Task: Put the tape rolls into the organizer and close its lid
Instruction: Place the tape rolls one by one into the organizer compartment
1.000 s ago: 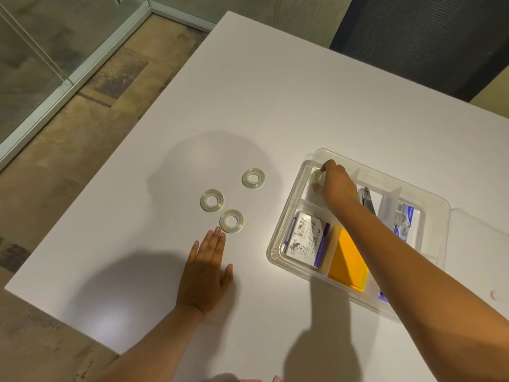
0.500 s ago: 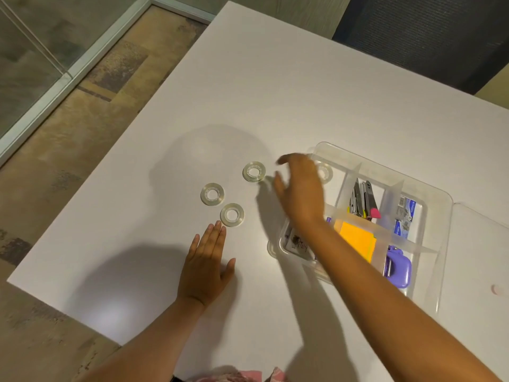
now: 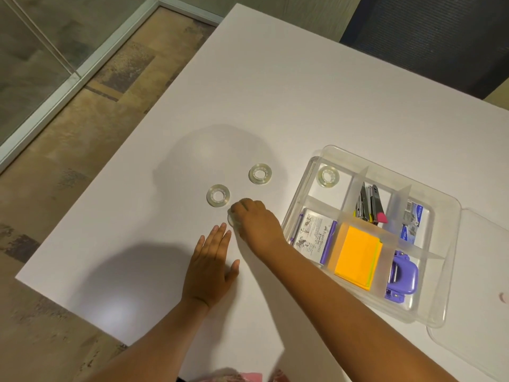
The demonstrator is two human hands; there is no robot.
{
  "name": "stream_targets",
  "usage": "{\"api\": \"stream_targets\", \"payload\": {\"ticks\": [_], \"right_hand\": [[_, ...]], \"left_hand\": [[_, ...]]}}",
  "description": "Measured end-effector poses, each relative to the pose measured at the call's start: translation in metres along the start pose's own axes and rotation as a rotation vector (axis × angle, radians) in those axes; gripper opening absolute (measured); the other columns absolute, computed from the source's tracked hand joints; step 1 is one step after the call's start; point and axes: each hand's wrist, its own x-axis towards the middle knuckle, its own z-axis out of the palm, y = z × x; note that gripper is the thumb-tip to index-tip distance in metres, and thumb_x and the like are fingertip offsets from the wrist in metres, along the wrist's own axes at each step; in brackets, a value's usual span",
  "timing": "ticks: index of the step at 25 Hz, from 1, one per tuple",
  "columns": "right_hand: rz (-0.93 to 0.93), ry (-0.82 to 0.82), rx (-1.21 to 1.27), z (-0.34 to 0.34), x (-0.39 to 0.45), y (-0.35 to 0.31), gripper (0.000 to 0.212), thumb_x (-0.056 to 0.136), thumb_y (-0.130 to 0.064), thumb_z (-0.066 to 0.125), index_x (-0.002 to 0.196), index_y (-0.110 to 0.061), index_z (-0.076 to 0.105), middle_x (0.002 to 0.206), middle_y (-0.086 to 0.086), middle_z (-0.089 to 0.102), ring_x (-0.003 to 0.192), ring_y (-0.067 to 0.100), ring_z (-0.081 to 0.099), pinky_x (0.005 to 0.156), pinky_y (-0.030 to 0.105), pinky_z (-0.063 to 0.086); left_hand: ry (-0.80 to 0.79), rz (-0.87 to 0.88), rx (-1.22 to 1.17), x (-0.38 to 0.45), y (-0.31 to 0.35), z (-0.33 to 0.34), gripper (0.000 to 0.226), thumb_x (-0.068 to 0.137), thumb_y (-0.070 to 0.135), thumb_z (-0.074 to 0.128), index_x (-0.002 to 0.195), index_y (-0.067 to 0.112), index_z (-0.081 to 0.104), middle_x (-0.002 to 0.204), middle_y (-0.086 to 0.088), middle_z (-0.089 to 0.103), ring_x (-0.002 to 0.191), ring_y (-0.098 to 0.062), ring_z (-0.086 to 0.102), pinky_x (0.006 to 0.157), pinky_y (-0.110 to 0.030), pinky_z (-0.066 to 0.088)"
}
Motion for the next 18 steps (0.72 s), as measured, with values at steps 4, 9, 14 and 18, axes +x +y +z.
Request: {"api": "stream_targets", "payload": {"ticks": [4,9,14,18], "right_hand": [[0.072,0.046,0.120,-0.010,-0.004,0.008,0.050,0.080,-0.015,0.066,0.126,-0.013,0.047,0.126,0.009,0.054,0.108,0.028,0.050,0.081,0.037,0.047],[0.271,0.493,0.578,-0.065,-0.014,0.047,0.053,0.075,-0.016,0.073,0.123,-0.015,0.052,0.119,0.010,0.059,0.108,0.024,0.054,0.083,0.023,0.038],[0.565,0.491,0.424,-0.089,-0.023,0.117,0.047,0.079,-0.020,0.071,0.120,-0.012,0.050,0.118,0.013,0.061,0.107,0.030,0.057,0.076,0.028,0.039],[0.592,0.313,0.150,-0.080,-0.011,0.130,0.040,0.083,-0.020,0.067,0.119,-0.008,0.053,0.115,0.020,0.061,0.100,0.037,0.060,0.072,0.033,0.046]], "left_hand": [[0.011,0.003,-0.005,0.000,0.001,0.000,0.060,0.082,0.041,0.038,0.133,0.008,0.042,0.143,-0.013,0.042,0.132,-0.027,0.038,0.108,-0.045,0.024],[0.015,0.005,-0.010,-0.001,0.001,-0.001,0.061,0.082,0.040,0.036,0.134,0.008,0.041,0.145,-0.012,0.040,0.134,-0.027,0.036,0.109,-0.044,0.025],[0.011,0.006,-0.010,-0.002,0.000,0.000,0.060,0.083,0.041,0.036,0.133,0.008,0.041,0.145,-0.012,0.040,0.133,-0.028,0.037,0.109,-0.044,0.024],[0.005,0.002,-0.022,-0.005,0.000,0.001,0.061,0.084,0.042,0.035,0.135,0.009,0.039,0.146,-0.011,0.037,0.135,-0.026,0.033,0.111,-0.041,0.022]]}}
